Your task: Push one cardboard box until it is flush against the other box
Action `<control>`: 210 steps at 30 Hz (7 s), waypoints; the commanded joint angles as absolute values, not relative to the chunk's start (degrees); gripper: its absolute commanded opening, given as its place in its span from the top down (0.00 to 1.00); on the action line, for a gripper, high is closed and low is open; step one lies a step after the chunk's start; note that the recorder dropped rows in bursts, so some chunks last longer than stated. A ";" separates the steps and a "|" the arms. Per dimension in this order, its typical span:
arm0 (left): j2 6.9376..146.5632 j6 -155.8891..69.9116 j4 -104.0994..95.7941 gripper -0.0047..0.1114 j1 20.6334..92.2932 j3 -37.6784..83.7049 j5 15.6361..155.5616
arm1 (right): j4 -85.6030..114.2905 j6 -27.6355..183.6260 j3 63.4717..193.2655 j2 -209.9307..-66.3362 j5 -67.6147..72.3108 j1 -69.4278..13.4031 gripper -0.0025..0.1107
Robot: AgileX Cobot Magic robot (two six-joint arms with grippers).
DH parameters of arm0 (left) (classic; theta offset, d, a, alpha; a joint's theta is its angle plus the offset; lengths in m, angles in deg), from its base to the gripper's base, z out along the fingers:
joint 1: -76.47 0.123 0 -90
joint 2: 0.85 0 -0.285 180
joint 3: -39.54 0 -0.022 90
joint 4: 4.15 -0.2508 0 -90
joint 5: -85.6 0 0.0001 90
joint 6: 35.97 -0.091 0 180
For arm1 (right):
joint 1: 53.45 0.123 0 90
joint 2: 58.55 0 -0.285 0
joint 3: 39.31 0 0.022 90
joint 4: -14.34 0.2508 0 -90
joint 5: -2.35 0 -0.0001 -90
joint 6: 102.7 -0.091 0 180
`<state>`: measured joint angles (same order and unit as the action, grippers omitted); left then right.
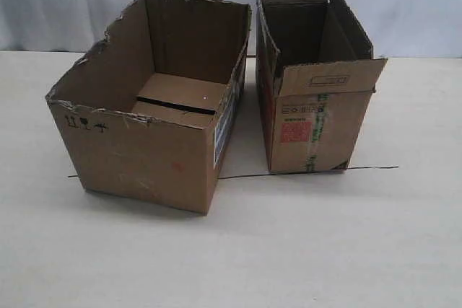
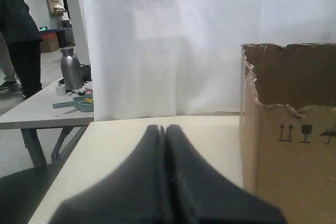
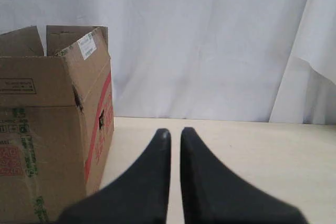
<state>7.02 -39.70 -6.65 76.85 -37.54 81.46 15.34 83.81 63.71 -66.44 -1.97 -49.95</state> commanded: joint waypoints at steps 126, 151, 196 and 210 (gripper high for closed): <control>66.75 -45.23 -3.83 0.96 49.25 18.46 52.39 | 15.59 83.85 63.47 -66.34 -2.15 -49.95 0.93; 110.77 -76.89 59.14 0.96 84.38 30.58 41.33 | 15.59 83.85 63.47 -66.34 -2.15 -49.95 0.93; 124.70 -84.13 76.61 0.96 78.07 43.11 33.33 | 15.59 83.85 63.47 -66.34 -2.15 -49.95 0.93; 110.06 -77.42 51.30 0.96 84.70 41.12 35.93 | 15.59 83.85 63.47 -66.34 -2.15 -49.95 0.93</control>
